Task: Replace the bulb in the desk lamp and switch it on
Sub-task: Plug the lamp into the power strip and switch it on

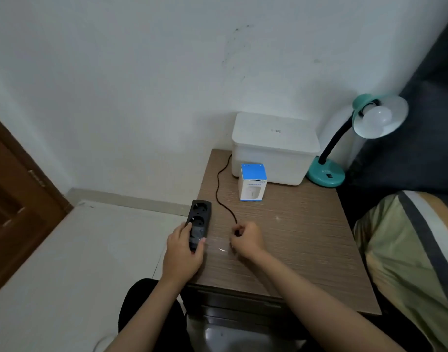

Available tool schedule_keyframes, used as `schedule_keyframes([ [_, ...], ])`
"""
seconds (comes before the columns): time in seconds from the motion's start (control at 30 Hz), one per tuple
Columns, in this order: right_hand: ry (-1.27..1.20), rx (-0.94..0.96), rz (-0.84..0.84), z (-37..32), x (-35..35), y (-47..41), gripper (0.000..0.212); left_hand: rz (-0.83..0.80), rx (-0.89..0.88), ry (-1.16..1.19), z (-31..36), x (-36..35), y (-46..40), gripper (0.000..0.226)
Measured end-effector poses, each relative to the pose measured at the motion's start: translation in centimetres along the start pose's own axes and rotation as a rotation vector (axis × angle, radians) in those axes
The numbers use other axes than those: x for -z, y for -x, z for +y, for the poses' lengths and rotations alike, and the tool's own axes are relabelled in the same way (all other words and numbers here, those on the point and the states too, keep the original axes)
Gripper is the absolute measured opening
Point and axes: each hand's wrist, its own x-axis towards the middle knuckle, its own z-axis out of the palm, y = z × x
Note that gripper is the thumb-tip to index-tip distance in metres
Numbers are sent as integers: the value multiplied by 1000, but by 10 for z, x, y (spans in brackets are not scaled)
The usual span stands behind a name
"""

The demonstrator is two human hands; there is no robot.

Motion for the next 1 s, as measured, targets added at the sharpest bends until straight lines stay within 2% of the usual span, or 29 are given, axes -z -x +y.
schedule_keyframes([
  [0.1, -202, -69, -10, -9, 2, 2, 20, 11, -16, -4, 0, 0, 3, 62],
  [0.27, -406, 70, 5, -33, 8, -4, 17, 45, -91, -20, -5, -4, 3, 58],
  [0.47, -653, 86, 4, -60, 0, -18, 17, 61, -133, -17, -9, -6, 2, 55],
  [0.73, -640, 150, 100, -71, -20, -35, 16, 95, -142, 9, -14, -10, 0, 62],
  [1.0, -414, 312, 206, -67, -33, -52, 15, 96, -135, 20, -15, -12, -1, 57],
])
